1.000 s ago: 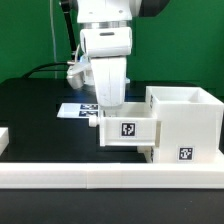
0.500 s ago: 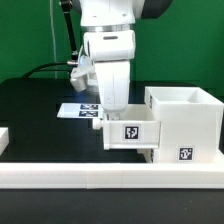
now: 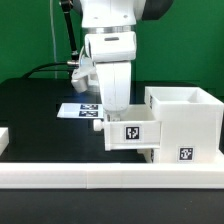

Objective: Assemble drawer

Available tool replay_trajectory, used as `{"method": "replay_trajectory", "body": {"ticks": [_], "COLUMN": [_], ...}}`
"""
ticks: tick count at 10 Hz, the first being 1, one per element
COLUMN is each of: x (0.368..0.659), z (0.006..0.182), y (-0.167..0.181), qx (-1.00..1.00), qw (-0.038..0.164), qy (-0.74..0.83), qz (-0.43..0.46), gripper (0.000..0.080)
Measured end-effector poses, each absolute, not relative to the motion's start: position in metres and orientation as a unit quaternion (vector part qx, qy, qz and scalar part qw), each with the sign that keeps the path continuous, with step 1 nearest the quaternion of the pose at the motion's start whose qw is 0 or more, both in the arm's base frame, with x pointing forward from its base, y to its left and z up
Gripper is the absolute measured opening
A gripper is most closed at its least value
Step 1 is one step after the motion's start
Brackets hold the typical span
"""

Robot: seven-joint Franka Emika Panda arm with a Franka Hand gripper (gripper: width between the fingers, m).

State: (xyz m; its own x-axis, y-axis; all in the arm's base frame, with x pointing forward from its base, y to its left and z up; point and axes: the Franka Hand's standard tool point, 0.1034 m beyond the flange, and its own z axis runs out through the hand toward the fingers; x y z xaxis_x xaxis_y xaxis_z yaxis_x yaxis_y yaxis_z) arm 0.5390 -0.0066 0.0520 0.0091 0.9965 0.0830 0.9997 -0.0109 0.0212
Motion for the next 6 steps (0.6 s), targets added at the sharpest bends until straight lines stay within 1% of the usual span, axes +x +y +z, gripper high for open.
{"method": "replay_trajectory", "body": {"ticks": [3,6], "x": [0.5387,0.5385], "z": [0.0507,0.0504], "y": [-0.0126,-0.0130], "qx": [-0.703,-0.706], "qw": [0.010,0.010], "qy": [-0.709,-0.706], "qz": [-0.050,-0.050], "gripper": [0.0042,0.0042]}}
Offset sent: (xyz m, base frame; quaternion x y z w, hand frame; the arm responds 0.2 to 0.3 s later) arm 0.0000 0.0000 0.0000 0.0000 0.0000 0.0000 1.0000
